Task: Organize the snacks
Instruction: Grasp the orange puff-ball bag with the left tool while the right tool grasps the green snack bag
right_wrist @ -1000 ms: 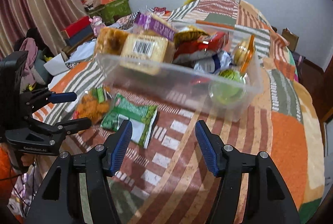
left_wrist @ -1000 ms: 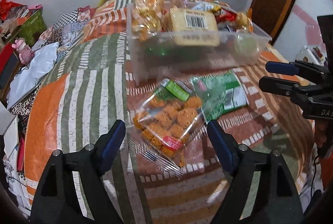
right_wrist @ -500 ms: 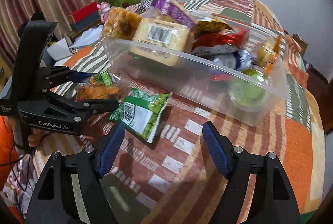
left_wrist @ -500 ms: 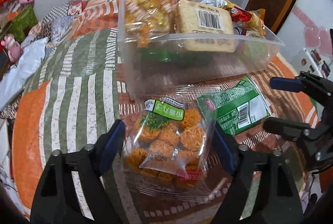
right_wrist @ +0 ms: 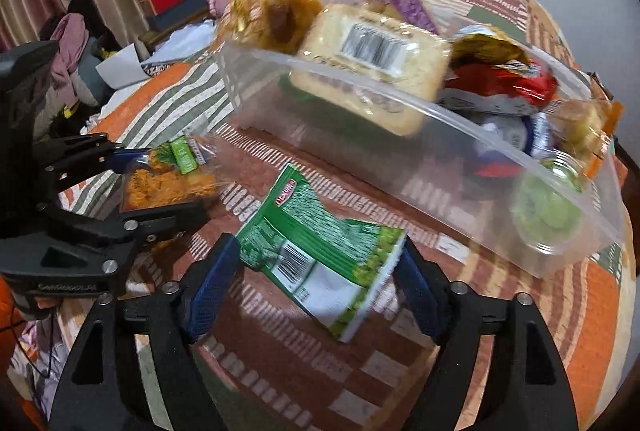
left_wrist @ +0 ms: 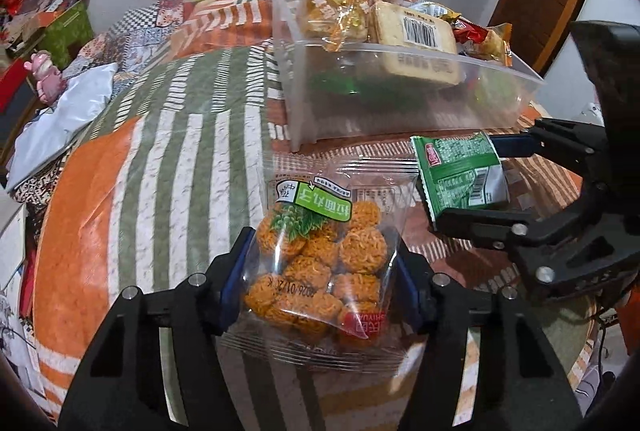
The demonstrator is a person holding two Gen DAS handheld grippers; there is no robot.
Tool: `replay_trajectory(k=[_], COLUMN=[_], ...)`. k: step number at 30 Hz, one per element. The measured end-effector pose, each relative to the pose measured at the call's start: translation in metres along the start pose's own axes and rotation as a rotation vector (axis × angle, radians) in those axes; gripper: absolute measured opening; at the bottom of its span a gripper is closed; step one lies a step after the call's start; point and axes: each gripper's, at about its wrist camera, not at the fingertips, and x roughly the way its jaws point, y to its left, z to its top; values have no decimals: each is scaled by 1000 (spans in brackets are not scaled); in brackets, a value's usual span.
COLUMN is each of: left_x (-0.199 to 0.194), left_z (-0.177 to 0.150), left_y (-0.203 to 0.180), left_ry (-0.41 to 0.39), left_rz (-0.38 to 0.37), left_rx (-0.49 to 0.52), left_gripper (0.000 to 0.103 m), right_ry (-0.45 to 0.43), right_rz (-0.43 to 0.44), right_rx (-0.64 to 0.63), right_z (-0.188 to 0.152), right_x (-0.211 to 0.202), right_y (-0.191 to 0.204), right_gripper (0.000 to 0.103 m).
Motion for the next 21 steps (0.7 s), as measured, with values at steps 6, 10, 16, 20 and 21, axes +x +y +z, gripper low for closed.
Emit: replay_trajectory(k=[6,10,16,20,21], left_x=[-14,-20,-33,-44,-46], left_z=[-6,-3,-1,5,7], left_y=[0,2,-1,-7,-9], left_ry=[-31,-50,-79,-106,-112], left_rz=[-3,-5,-5,-8,-9], left_rx=[-22,-39,-48,-44,-42], left_gripper=[61,61,61,61,61], right_ry=[14,-5,-21,-51,-57], right_rz=[-1,-11,-9,-15,-12], right_rx=[-12,-30,8,35,40], right_z=[4,0,-7,-16,-16], right_x=[7,1,-9,-20,-22], right_y=[2,4,-4,-8,-8], right_gripper=[81,47,24,22,22])
